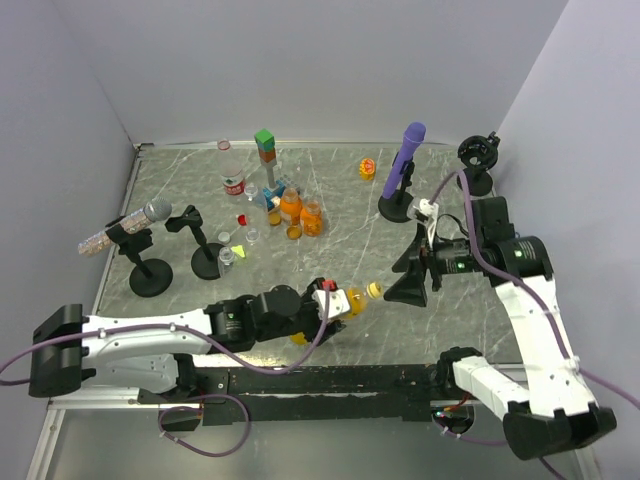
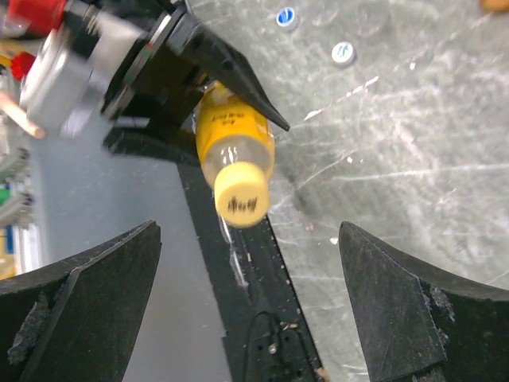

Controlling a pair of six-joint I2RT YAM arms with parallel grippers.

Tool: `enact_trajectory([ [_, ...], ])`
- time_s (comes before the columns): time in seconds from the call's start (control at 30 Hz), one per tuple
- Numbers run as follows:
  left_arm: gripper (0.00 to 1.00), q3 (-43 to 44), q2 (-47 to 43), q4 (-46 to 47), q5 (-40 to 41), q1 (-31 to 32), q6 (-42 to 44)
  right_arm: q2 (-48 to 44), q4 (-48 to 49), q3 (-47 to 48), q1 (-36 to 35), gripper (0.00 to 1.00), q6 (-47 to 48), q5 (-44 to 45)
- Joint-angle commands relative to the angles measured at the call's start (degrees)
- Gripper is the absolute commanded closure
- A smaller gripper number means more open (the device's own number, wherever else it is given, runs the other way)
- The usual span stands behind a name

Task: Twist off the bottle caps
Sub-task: Unscrew the bottle cap from the plastic bottle.

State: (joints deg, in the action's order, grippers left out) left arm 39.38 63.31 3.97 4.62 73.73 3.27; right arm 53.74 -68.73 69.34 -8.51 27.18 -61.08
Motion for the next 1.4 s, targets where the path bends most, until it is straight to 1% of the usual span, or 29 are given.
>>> enact_trajectory([
  [0.0,0.97,4.8,3.0,6.1,7.6,2.1,0.9,2.9,-1.3,1.3,0.1,0.01,-2.1,0.4],
  [0.13,0.97,6.2,4.8,6.2,8.4,2.6,1.0,5.3,-1.7,1.0,-1.3,0.01,-2.8,3.1],
  [0.27,0.97,6.9,5.6,6.5,8.5,2.6,1.1,6.2,-0.4,0.6,-2.8,0.07,-4.2,5.7],
  [0.33,0.97,7.3,5.9,6.5,8.9,2.8,1.2,7.0,-1.0,0.7,-3.5,0.14,-3.8,5.3],
  [0.43,0.97,7.5,6.0,6.9,9.2,2.9,1.3,8.1,-0.9,0.5,-4.9,0.22,-4.1,6.0],
  [0.5,0.97,7.7,6.0,7.0,9.4,2.9,1.4,9.0,-1.1,1.1,-5.2,0.3,-4.2,5.4],
  [0.6,0.97,8.0,6.2,6.8,9.6,3.0,1.4,9.7,-1.4,2.5,-5.1,0.37,-4.5,3.9],
  [0.67,0.97,7.9,6.1,6.8,9.6,3.0,1.4,10.1,-1.5,2.9,-5.2,0.44,-4.4,3.4],
  [0.83,0.97,7.9,6.0,6.1,9.0,3.0,1.6,10.4,-3.2,3.3,-5.2,0.72,-1.6,1.6],
  [0.9,0.97,7.8,5.8,5.3,7.4,3.0,1.8,10.3,-4.8,3.9,-5.7,0.82,2.6,1.2],
  [0.97,0.97,7.7,5.3,4.0,5.1,2.9,2.7,10.7,-9.0,4.9,-6.2,0.87,9.6,-0.1],
  [1.07,0.97,7.7,3.9,1.6,-2.2,2.0,3.8,10.5,-15.2,6.3,-6.3,0.88,22.6,-1.9],
  [1.17,0.97,7.6,1.7,-1.1,-13.9,-0.2,3.9,7.2,-20.5,6.1,-6.5,0.87,40.0,-3.3],
  [1.23,0.96,8.0,0.9,-3.2,-21.3,-2.1,3.8,3.2,-18.3,3.5,-7.0,0.85,47.5,-2.7],
  [1.3,0.96,8.8,0.4,-5.9,-27.7,-3.9,3.6,-0.5,-12.9,0.6,-8.0,0.84,48.8,-1.6],
  [1.37,0.96,9.7,0.6,-8.1,-31.8,-5.4,3.6,-2.3,-9.4,-0.5,-8.7,0.84,48.6,-1.1],
])
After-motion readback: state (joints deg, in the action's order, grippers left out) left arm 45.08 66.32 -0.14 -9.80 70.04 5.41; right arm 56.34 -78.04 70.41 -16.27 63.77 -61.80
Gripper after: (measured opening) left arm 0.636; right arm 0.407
